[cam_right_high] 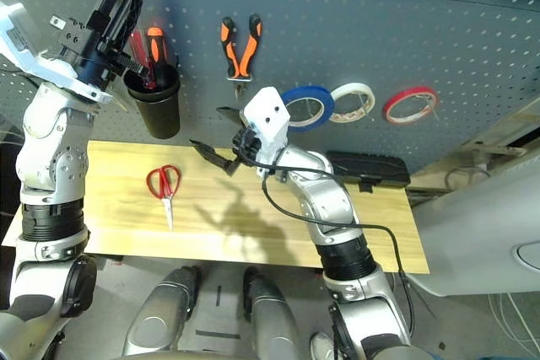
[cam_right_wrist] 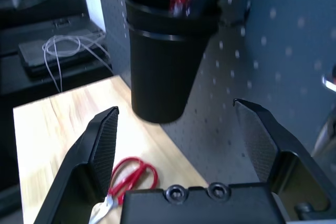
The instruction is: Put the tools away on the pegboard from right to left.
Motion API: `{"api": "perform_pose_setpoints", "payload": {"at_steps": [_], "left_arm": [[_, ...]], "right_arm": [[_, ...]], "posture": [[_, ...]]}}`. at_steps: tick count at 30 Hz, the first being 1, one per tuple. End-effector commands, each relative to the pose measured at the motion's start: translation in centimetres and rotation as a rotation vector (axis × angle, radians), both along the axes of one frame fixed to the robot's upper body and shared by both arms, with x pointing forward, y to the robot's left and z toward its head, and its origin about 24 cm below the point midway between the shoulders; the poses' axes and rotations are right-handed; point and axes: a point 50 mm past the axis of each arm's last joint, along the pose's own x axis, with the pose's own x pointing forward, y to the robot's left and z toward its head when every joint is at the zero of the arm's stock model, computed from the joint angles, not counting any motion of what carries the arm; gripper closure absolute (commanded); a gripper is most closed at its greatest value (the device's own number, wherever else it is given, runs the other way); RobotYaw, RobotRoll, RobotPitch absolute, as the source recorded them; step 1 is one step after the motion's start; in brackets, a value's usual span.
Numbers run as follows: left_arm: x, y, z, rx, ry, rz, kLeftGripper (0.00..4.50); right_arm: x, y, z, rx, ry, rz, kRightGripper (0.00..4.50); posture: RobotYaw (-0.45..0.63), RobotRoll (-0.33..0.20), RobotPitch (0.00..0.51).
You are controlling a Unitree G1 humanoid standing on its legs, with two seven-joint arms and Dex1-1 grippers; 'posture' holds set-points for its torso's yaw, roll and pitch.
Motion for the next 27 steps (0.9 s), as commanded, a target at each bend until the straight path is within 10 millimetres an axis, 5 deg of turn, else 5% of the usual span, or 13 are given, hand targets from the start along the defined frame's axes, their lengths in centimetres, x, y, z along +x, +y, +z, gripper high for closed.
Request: {"api": "perform_pose_setpoints", "payload": {"at_steps": [1, 6, 13, 18, 23, 27], "left_arm": [[0.3, -0.1, -1.8, 0.039, 0.043, 0.014, 4.01], [0.4, -0.4, -3.8, 0.069, 0.143, -0.006, 4.01], [-0.3, -1.2, -3.0, 0.097, 0.047, -0.003, 1.71], [-3.2, -2.8, 0.6, 0.211, -0.318, 0.071, 0.03], [-4.0, -6.1, -3.3, 0.464, -0.177, -0.176, 0.03], [-4.2, -7.0, -6.0, 0.445, -0.030, -0.259, 0.03]], "right_arm": [[0.1, 0.0, 0.3, 0.023, -0.007, 0.001, 0.00], [0.2, -0.1, 0.4, 0.025, 0.002, -0.010, 0.00], [0.1, -0.6, 0.3, 0.025, 0.005, -0.031, 0.00], [-0.2, -2.7, -2.3, -0.023, 0.089, -0.101, 0.00], [-0.6, -6.4, -7.4, -0.124, 0.285, -0.284, 0.00], [-1.2, -8.0, -10.1, -0.147, 0.404, -0.379, 0.00]], "posture": [[0.15, 0.000, 0.236], [0.15, 0.000, 0.239], [0.14, 0.000, 0.238], [0.14, 0.000, 0.238], [0.14, 0.000, 0.242], [0.13, 0.000, 0.243]]}}
